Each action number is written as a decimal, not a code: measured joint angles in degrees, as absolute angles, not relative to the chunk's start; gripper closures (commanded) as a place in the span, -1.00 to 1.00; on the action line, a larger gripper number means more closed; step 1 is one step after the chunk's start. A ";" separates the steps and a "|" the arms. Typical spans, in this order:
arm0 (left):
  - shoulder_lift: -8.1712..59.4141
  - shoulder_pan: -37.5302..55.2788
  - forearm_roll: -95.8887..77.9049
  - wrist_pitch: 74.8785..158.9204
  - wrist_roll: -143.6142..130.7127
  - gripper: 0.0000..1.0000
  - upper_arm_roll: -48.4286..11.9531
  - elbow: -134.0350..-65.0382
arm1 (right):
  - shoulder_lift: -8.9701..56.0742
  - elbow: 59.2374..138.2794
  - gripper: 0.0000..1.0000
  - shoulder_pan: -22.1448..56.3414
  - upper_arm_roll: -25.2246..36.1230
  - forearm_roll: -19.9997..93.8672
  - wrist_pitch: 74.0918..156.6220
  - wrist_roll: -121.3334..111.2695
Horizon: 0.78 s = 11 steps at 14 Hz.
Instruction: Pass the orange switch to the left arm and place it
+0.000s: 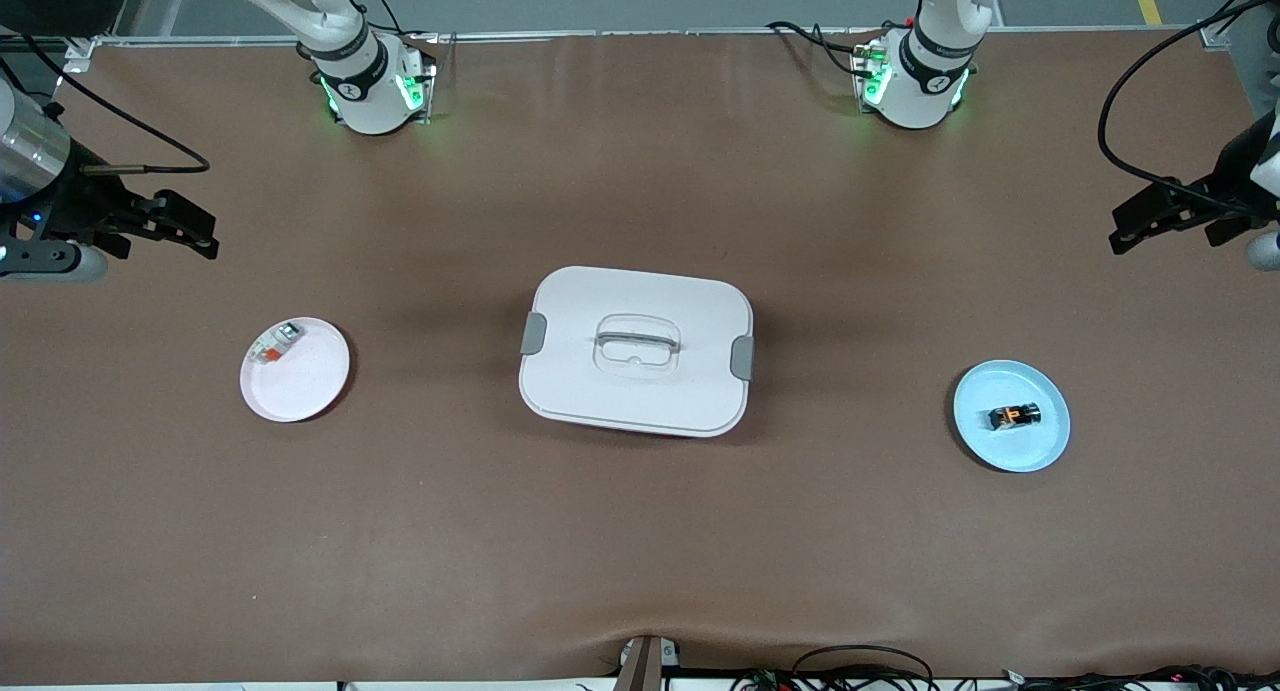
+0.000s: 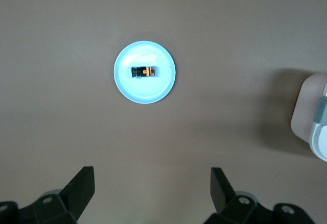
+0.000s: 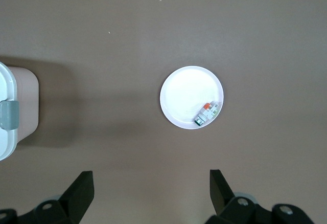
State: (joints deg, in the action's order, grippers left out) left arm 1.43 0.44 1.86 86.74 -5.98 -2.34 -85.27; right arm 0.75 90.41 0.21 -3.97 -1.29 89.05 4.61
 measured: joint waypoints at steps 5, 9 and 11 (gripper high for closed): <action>-1.72 0.87 1.86 86.74 -5.98 -1.00 -1.79 -88.21 | 0.76 90.22 -1.00 0.05 -3.66 -1.40 89.09 4.62; -2.05 0.87 1.19 86.74 -5.98 -1.00 -1.66 -88.72 | 0.75 89.57 -1.00 -0.27 -3.23 -1.42 89.08 4.62; -2.05 0.88 1.01 86.74 -5.97 -1.00 -1.67 -88.81 | 0.75 89.53 -1.00 -0.24 -3.30 -1.42 89.07 4.62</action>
State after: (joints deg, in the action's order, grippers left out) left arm -2.05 0.88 1.01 86.74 -5.97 -1.67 -88.81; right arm 0.75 89.53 -0.24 -3.30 -1.42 89.07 4.62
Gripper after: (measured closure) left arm 0.000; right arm 0.000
